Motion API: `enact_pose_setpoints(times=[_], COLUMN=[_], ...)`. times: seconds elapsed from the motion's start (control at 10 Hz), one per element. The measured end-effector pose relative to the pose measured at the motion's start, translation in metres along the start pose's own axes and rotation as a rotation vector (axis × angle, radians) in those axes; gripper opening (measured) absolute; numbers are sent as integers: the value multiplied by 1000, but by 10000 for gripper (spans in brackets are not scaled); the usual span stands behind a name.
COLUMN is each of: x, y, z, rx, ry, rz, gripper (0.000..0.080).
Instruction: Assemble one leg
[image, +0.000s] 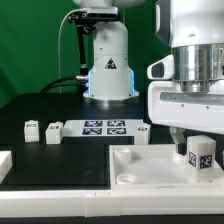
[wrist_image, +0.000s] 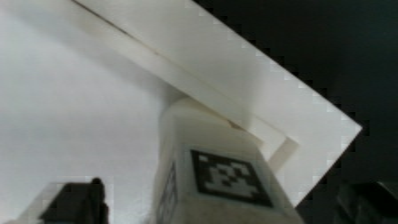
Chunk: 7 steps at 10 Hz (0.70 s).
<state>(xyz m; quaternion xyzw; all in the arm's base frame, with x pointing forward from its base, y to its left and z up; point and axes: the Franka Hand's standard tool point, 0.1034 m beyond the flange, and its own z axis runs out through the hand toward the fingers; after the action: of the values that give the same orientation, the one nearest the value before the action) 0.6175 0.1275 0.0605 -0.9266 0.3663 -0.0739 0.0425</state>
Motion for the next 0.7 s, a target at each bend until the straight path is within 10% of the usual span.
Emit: enact_pose_setpoints(times=[0.7], x=[8], y=[4], z=[-5], rx=[-35], ry=[-2], rz=[-799], gripper=[649])
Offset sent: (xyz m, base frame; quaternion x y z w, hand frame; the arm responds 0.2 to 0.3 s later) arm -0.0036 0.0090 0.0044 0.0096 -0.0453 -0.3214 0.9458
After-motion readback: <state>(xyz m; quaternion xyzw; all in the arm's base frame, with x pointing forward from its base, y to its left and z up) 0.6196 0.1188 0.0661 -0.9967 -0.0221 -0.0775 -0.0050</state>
